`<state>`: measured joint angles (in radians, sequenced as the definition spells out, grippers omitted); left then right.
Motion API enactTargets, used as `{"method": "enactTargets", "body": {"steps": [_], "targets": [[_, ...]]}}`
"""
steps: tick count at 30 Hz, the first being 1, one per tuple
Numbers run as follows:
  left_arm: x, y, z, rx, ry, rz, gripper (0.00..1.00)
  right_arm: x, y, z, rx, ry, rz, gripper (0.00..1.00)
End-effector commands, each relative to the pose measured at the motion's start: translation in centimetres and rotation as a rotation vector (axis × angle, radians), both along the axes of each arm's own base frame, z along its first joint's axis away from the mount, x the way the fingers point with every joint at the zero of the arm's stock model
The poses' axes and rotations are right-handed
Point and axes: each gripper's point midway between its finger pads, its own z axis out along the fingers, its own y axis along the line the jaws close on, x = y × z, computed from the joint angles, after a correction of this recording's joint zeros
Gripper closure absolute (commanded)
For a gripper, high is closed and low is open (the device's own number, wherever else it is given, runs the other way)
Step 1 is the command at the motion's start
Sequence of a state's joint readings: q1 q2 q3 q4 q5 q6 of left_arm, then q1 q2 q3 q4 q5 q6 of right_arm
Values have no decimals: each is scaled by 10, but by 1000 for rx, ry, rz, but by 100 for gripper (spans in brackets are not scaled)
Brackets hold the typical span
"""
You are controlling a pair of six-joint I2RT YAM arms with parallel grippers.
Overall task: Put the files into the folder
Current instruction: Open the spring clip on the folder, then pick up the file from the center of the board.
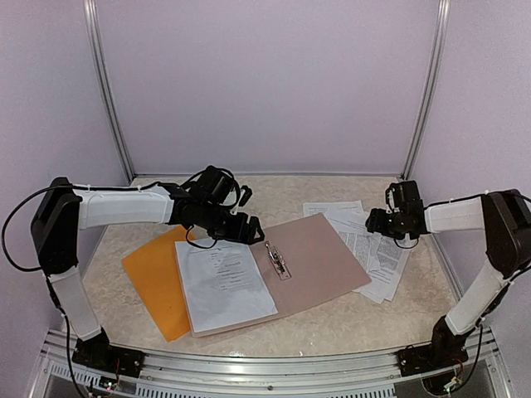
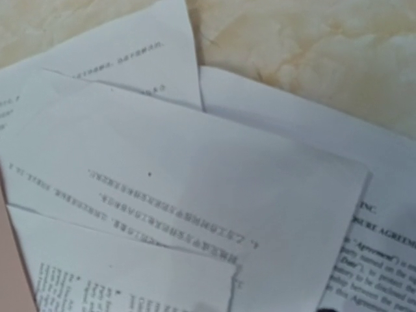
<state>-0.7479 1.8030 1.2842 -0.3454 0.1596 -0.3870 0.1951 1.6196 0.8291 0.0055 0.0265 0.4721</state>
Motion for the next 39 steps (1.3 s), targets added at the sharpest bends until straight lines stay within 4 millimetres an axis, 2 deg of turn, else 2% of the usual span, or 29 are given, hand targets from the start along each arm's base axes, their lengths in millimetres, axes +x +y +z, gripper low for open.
{"method": "enactTargets", "body": {"steps": [1, 16, 22, 27, 32, 39], "targets": [[-2, -5, 2, -2, -7, -37, 15, -2, 2, -16, 48, 27, 12, 32], [2, -12, -1, 14, -6, -68, 14, 11, 11, -49, 54, 94, 64, 42], [3, -11, -6, 17, 4, -67, 14, 7, 16, -62, 60, 129, 92, 51], [5, -10, -9, 20, 8, -68, 14, 2, 24, -59, 8, 123, 122, 59], [5, -8, -12, 23, 16, -67, 14, 0, 31, -59, -89, 123, 155, 61], [3, -7, -15, 31, 21, -68, 14, -7, 31, -67, -192, 161, 168, 65]]}}
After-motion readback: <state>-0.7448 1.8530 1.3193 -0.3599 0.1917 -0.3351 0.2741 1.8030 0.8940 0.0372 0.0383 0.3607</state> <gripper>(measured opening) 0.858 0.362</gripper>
